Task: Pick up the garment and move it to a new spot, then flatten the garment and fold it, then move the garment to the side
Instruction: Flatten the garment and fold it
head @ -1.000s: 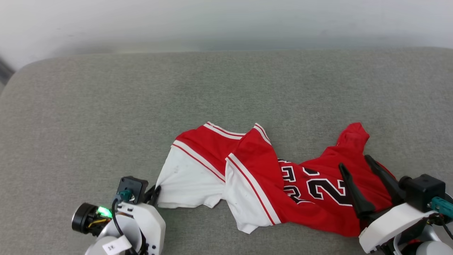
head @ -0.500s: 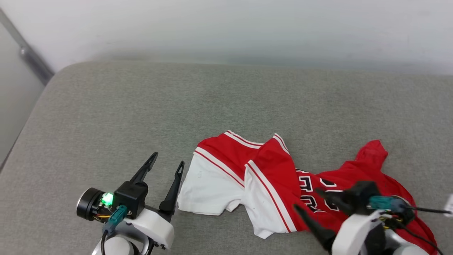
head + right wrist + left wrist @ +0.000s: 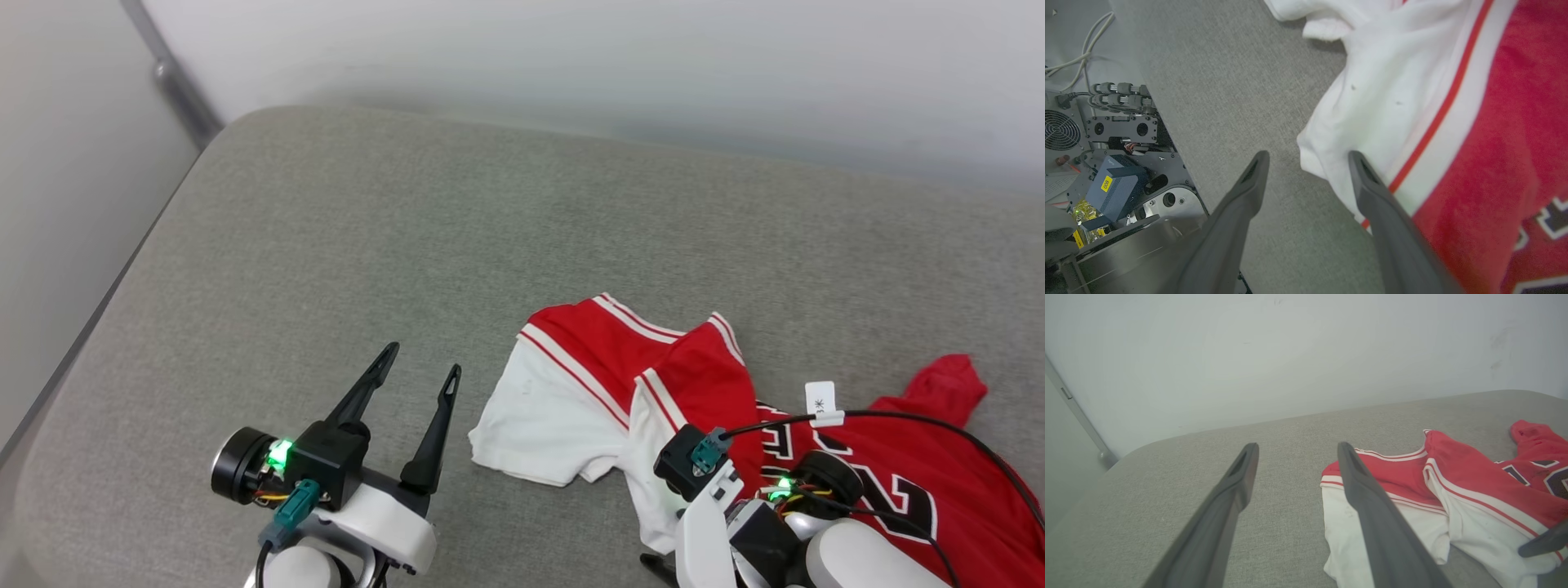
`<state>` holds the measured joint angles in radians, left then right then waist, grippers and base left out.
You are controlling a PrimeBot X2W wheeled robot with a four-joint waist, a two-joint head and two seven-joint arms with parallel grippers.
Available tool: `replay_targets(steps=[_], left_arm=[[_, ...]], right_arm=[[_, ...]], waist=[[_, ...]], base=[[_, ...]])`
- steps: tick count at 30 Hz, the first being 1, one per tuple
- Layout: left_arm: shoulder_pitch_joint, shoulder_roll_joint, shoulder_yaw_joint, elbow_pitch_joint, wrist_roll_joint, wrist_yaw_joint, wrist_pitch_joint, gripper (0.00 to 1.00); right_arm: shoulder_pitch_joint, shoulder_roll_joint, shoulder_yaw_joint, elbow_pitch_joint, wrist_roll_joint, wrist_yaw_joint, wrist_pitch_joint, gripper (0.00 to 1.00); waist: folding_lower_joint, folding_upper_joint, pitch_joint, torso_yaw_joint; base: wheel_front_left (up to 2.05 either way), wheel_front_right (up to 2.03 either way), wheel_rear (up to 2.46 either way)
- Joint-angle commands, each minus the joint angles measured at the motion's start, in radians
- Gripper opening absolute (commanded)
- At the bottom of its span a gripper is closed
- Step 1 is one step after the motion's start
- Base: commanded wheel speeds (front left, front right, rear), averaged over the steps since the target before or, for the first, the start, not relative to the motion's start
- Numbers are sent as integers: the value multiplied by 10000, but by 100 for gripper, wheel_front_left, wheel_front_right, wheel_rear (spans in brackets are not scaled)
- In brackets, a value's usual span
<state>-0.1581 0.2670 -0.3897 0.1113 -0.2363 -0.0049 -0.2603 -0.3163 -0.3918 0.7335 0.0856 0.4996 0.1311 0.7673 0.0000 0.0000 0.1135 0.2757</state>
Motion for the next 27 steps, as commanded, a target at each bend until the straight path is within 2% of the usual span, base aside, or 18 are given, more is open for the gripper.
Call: replay_targets(steps=[1,11,12,13,19,22,27], left_arm=[[-110,-38,1,-12,24,-11,-67,100],[-192,-331,201,60,139,-189,-71,100],[-206,-376,250,77,171,-224,-72,100],[-206,-398,274,94,186,-249,-72,100],[-114,-400,438,268,268,-334,-73,100],[-18,-369,520,348,307,-371,-73,100],[122,-312,696,377,313,-373,-55,100]], right_arm=[[-137,21,15,91,-32,-7,21,100],[-144,-104,791,1628,174,-10,288,100],[-86,-141,910,1914,232,-12,316,31],[-62,-161,975,1991,260,-12,282,0],[-248,-130,1116,1662,535,10,-222,0],[-385,-129,834,1006,830,7,-549,0],[-524,-482,121,-315,1185,-6,-711,0]], waist=[[0,0,145,180],[0,0,597,671],[0,0,636,680],[0,0,643,673],[0,0,416,318],[0,0,194,31],[0,0,-191,-468]], base=[[0,0,0],[0,0,0],[0,0,0],[0,0,0],[0,0,0],[0,0,0],[0,0,0]])
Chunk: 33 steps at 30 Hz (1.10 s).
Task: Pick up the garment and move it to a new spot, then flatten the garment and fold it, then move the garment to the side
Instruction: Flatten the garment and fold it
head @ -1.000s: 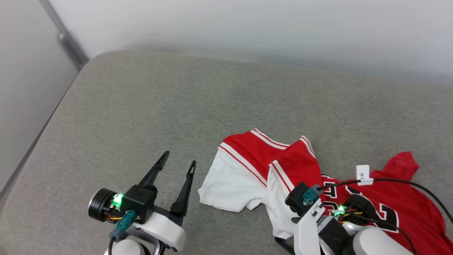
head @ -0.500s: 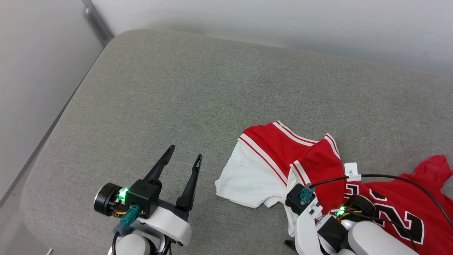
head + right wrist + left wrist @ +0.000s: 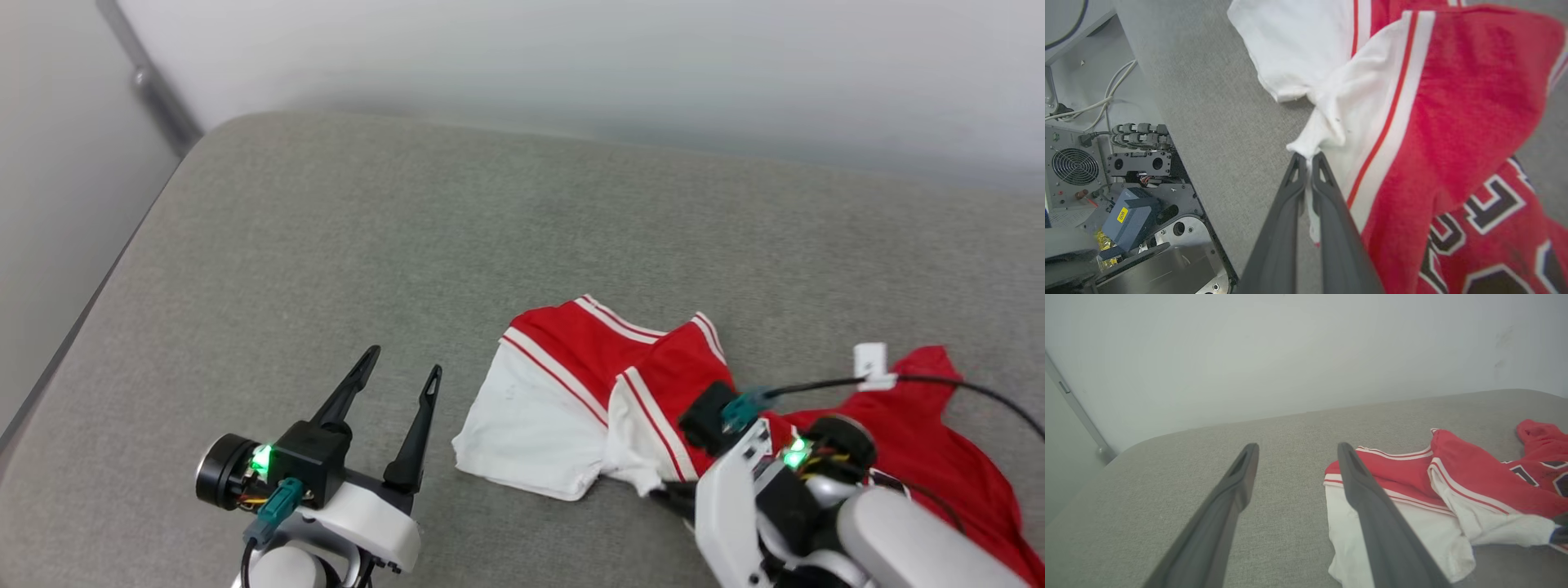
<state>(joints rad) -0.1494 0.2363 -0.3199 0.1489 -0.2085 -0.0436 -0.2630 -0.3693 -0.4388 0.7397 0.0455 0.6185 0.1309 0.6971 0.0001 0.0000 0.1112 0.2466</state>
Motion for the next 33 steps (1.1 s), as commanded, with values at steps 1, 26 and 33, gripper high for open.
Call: replay_targets(steps=[1,26,33], left_arm=[[72,10,44,-20,21,30,-25,100],[-718,-337,112,-145,339,-352,-25,100],[-892,-519,153,-88,407,-444,-26,100]], right_arm=[[23,-64,-198,-200,69,-4,-5,0],[-2079,-1536,-7117,2464,-1631,-5,-1135,0],[-1737,-1777,-8886,5099,-2766,-7,-1810,0]], waist=[[-1,0,-218,-273],[-1,0,1340,-410],[-1,0,1695,-66]], base=[[0,0,0],[0,0,0],[0,0,0]])
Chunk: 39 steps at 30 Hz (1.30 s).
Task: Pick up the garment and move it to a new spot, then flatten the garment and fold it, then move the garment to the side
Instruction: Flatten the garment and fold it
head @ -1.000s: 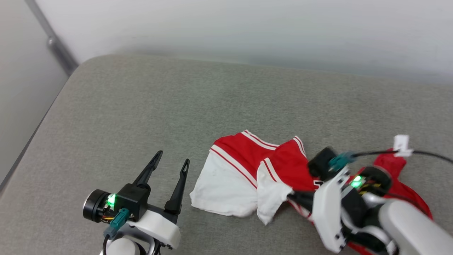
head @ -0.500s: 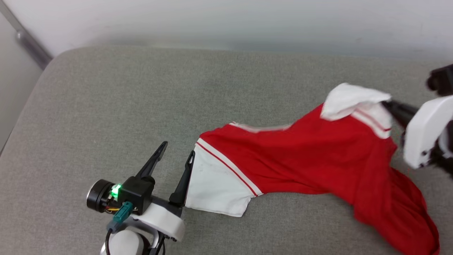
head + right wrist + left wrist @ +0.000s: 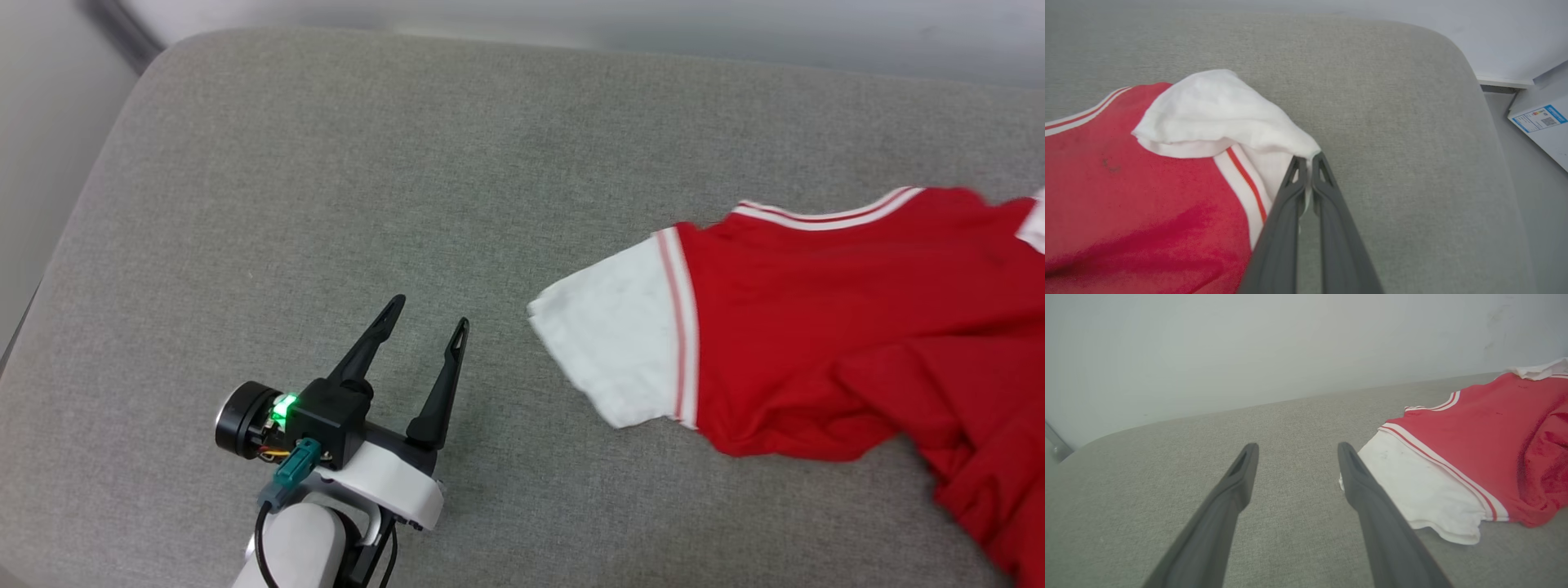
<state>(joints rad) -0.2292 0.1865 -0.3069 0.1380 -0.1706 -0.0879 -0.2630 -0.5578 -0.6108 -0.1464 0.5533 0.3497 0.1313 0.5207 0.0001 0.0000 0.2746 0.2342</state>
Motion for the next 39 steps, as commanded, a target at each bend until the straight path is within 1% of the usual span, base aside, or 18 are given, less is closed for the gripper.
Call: replay_targets(steps=[1,2,3,5,8,11,13,15,20,22,24,27,31,33,35,39], left_arm=[[-102,-42,35,23,46,-17,-26,100],[-108,-53,45,33,69,-36,-26,100],[-102,-66,93,57,83,-55,-26,100],[-105,-66,130,114,114,-69,-26,100],[-102,-30,194,178,178,-67,-26,100],[-64,-5,262,193,176,-95,-26,100],[29,1,343,177,146,-109,-26,100],[83,12,375,142,138,-111,-26,100],[247,31,596,-59,52,-131,-26,100],[343,13,720,-196,16,-102,-26,100],[464,-11,820,-304,-33,-104,-26,100],[613,-6,872,-418,-87,-133,-26,100],[797,114,725,-431,-145,-184,126,100],[805,109,678,-515,-342,-215,549,100],[750,188,605,-571,-524,-229,1274,100],[328,354,467,-635,-875,-267,3102,100]], right_arm=[[207,-53,-317,428,-334,-9,-138,0],[251,-6,-552,774,-586,-9,-194,0],[246,134,-1190,1375,-1076,-9,-313,100],[160,349,-1664,1837,-1568,-9,-492,100],[-49,800,-1990,2160,-2062,-7,-741,100],[-224,1151,-1917,2048,-2319,-9,-1145,100],[-285,1423,-1713,1829,-2300,-9,-1513,100],[-285,1536,-1545,1665,-2200,-9,-1681,100],[134,1865,-420,214,-1455,-9,-2781,100],[497,1924,159,-645,-1053,-9,-3270,100],[884,1905,512,-1566,-782,-9,-3840,100],[1697,2147,824,-2830,-439,-7,-4643,100],[2743,2584,886,-4370,-268,-9,-5620,100],[3319,2890,880,-5027,-306,-9,-5960,100],[3770,3172,766,-5569,-355,-9,-6236,100],[4524,3630,630,-6212,-449,-7,-6544,100]], waist=[[-1,0,82,74],[-1,0,95,80],[-1,0,80,49],[-1,0,27,-29],[-1,0,-138,-239],[-1,0,-409,-500],[-1,0,-641,-704],[-1,0,-732,-808],[-1,0,-1203,-1365],[-1,0,-1374,-1595],[-1,0,-1510,-1805],[-1,0,-1656,-2094],[-1,0,-1727,-2457],[-1,0,-1679,-2602],[-1,0,-1575,-2727],[-1,0,-1258,-2924]], base=[[0,0,0],[0,0,0],[0,0,0],[0,0,0],[0,0,0],[0,0,0],[0,0,0],[0,0,0],[0,0,0],[0,0,0],[0,0,0],[0,0,0],[0,0,0],[0,0,0],[0,0,0],[0,0,0]])
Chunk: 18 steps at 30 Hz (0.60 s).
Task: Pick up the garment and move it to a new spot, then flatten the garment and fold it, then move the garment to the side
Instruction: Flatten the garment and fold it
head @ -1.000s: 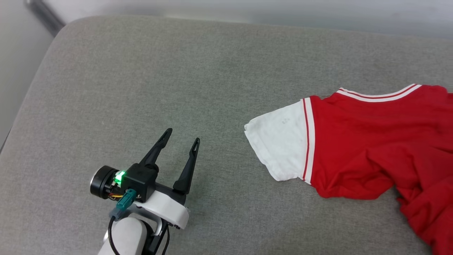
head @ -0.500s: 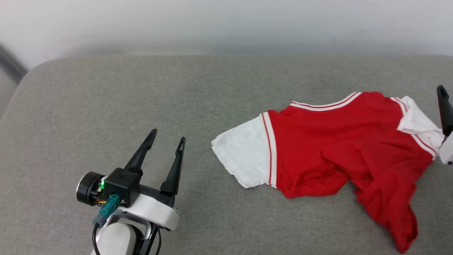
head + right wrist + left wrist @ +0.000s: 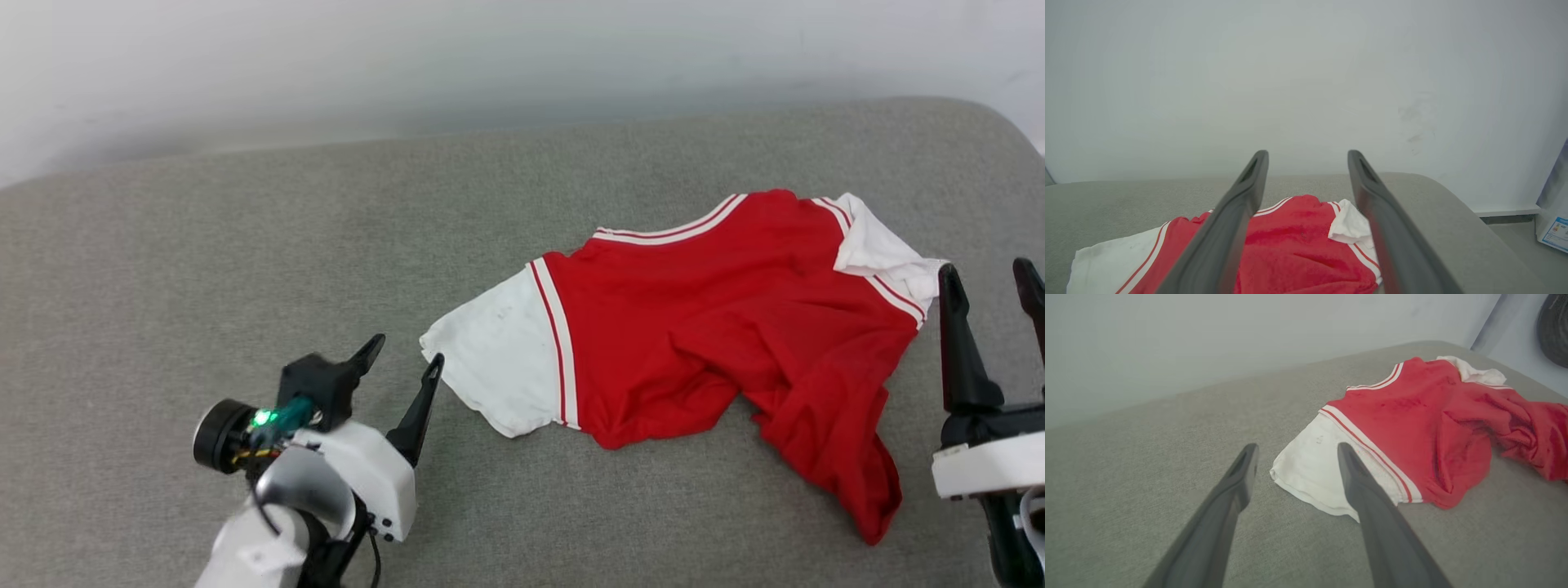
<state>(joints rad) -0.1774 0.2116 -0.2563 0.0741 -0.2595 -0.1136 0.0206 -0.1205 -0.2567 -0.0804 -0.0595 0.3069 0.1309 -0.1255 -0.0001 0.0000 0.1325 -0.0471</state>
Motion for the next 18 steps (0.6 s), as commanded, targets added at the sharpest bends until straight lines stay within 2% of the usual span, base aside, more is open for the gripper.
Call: replay_targets(steps=[1,5,8,13,18], left_arm=[[-328,255,-141,71,89,-16,843,100],[-1135,442,-310,328,-41,-24,2871,100],[-1765,614,-445,654,60,-41,3878,100],[-2552,627,-518,1438,37,-7,4642,100],[-3009,559,-596,2357,96,75,4691,100]], right_arm=[[270,156,-47,-197,-47,-4,-107,100],[522,347,-20,-423,-116,-4,-232,100],[459,348,76,-394,-127,-4,-315,100],[177,323,279,-261,-115,-4,-427,100],[98,278,431,-72,-142,-4,-545,100]], waist=[[1,0,262,-151],[1,0,674,-331],[1,0,980,-461],[1,0,1421,-619],[1,0,1741,-664]], base=[[0,0,0],[0,0,0],[0,0,0],[0,0,0],[0,0,0]])
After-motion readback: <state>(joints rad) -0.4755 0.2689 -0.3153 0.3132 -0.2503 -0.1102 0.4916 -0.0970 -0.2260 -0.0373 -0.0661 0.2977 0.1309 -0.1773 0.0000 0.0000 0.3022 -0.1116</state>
